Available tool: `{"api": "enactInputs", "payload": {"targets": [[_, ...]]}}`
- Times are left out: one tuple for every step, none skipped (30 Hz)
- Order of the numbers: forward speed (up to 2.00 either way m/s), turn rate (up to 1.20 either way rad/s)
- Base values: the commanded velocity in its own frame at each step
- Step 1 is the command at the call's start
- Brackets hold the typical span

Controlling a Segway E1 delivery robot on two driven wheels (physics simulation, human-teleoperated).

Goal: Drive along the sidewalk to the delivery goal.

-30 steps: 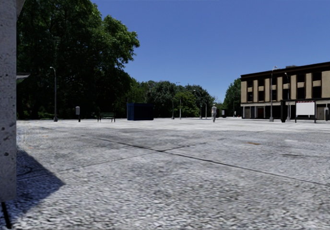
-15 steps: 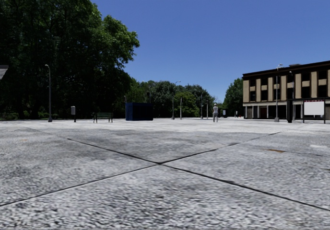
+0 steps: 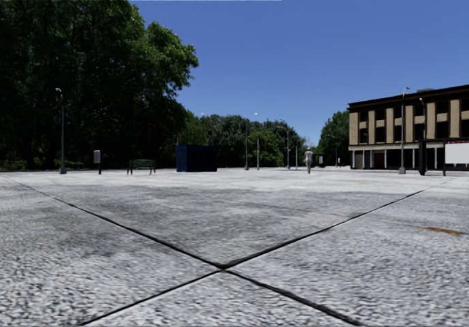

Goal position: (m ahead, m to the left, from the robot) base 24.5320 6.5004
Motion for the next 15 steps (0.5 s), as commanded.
{"api": "enactInputs", "payload": {"targets": [[2.00, 0.00], [2.00, 0.00], [2.00, 0.00], [2.00, 0.00], [2.00, 0.00], [2.00, 0.00], [2.00, 0.00], [2.00, 0.00], [2.00, 0.00], [2.00, 0.00], [2.00, 0.00], [2.00, 0.00], [2.00, 0.00], [2.00, 0.00], [2.00, 0.00]]}}
